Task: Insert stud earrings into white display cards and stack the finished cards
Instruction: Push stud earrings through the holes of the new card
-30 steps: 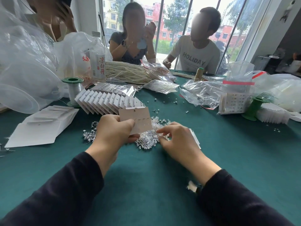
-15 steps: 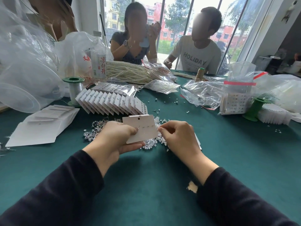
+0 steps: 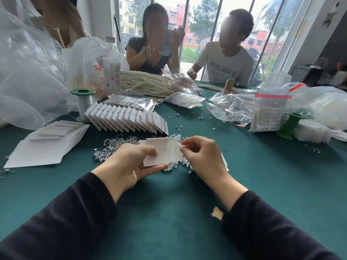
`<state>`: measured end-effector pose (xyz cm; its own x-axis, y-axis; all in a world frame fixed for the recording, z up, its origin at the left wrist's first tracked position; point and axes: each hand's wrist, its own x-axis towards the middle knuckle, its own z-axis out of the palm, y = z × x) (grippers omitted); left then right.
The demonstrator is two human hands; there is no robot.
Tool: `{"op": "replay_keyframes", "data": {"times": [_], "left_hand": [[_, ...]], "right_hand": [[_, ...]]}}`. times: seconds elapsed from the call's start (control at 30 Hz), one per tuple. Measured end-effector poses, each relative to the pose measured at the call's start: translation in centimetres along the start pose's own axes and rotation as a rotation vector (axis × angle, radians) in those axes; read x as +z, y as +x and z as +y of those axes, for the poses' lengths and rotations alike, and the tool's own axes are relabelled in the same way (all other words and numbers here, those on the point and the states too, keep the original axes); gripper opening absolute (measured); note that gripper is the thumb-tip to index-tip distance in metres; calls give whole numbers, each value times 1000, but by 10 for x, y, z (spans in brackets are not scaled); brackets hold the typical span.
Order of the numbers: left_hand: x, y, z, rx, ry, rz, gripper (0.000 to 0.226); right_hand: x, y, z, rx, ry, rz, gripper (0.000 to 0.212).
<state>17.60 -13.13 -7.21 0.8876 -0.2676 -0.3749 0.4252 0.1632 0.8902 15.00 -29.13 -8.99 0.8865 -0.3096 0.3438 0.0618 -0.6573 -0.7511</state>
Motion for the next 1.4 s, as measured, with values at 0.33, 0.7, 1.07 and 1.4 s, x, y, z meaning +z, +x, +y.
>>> {"op": "replay_keyframes", "data": {"times": [0.33, 0.7, 1.07, 1.4], "left_hand": [[0, 1, 0, 14, 44, 32, 8], [4, -1, -4, 79, 174, -2, 5], [5, -3, -6, 125, 223, -35, 20], [6, -5, -6, 140, 274, -44, 18]], "right_hand": [[0, 2, 2, 2, 29, 19, 11], [1, -14, -21, -193, 116, 21, 11], [11, -18, -20, -225, 74, -85, 8], [12, -17, -16, -224, 56, -156, 9]]}}
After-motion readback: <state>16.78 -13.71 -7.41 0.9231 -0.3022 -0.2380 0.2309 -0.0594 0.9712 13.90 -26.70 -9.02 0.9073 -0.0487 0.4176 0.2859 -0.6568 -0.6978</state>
